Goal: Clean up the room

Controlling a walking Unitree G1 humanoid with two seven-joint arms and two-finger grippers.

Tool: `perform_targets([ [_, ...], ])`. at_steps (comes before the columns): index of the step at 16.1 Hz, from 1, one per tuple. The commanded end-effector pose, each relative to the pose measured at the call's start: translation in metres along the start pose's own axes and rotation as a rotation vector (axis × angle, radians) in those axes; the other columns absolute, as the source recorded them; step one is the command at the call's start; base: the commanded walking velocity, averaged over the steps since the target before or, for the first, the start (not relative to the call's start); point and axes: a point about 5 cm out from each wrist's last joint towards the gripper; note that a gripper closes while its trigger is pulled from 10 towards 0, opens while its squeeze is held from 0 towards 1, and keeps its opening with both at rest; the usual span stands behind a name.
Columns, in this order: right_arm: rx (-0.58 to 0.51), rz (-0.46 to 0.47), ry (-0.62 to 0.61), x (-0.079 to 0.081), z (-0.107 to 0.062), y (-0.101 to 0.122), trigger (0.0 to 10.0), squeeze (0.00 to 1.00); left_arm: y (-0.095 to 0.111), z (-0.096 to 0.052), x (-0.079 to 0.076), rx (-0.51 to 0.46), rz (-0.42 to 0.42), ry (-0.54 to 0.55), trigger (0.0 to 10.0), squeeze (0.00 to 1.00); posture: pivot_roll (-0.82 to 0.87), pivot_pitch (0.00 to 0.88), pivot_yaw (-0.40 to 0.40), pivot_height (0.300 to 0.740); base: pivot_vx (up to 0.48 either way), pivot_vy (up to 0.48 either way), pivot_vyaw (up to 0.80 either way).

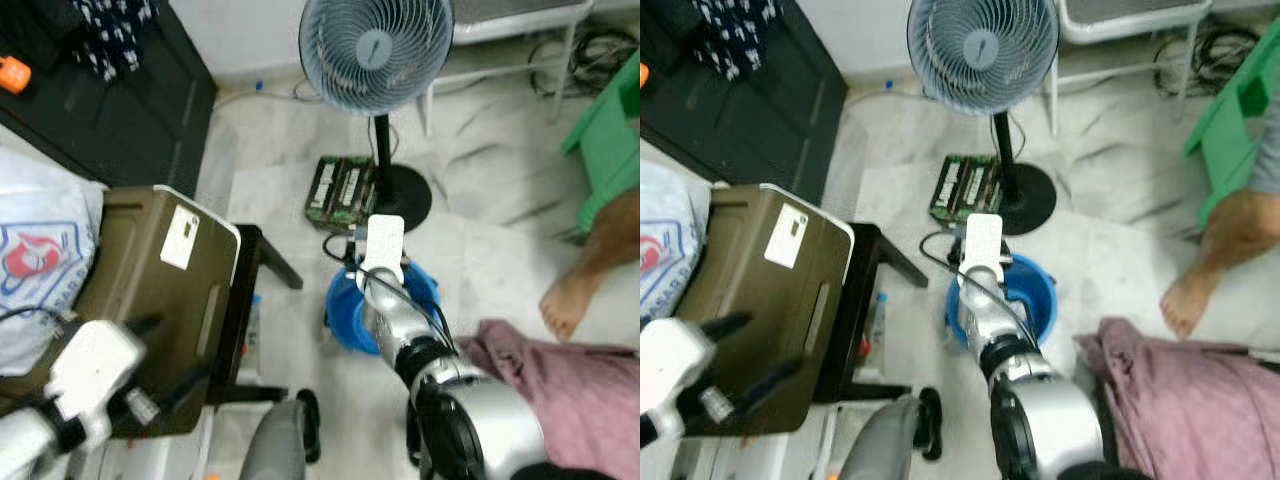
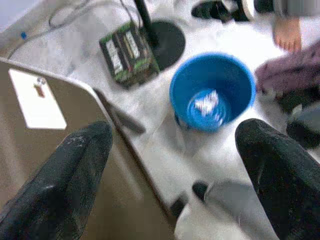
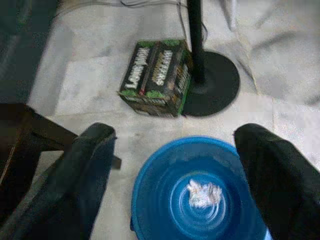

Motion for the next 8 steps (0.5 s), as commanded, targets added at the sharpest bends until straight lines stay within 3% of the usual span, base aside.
perform_targets([
  [1, 0.048, -0.022, 0.074, 0.007, -0.008, -0.016, 10.0, 1.0, -0.009, 0.007, -0.001, 0.022, -0.011, 0.014, 10.0, 0.0, 0.2, 0.18, 0.194, 0.74, 0.0, 0.0, 0.0],
  [2, 0.054, -0.039, 0.103, 0.001, -0.012, -0.021, 10.0, 1.0, -0.008, 0.018, -0.002, -0.002, -0.016, 0.023, 10.0, 0.0, 0.17, 0.153, 0.174, 0.74, 0.0, 0.0, 0.0],
  [4, 0.108, -0.096, 0.213, -0.02, -0.035, -0.041, 10.0, 1.0, -0.006, 0.043, -0.003, -0.066, -0.03, 0.056, 10.0, 0.0, 0.11, 0.105, 0.147, 0.74, 0.0, 0.0, 0.0],
  [6, 0.172, -0.054, 0.304, -0.038, -0.055, -0.048, 10.0, 1.0, -0.004, 0.064, -0.005, -0.105, -0.042, 0.066, 10.0, 0.0, 0.07, 0.058, 0.127, 0.74, 0.0, 0.0, 0.0],
  [8, 0.184, 0.057, 0.393, -0.048, -0.081, -0.044, 10.0, 1.0, -0.002, 0.076, -0.006, -0.132, -0.041, 0.086, 10.0, 0.0, 0.03, 0.018, 0.117, 0.74, 0.0, 0.0, 0.0],
])
Point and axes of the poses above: a point about 5 cm out from each wrist's last joint towards the gripper, its own z axis pointing out of the wrist towards the gripper, its own y axis along the axis of the wrist's last joint, x = y × z, and after that the axes turned 13 degrees about z, right-handed
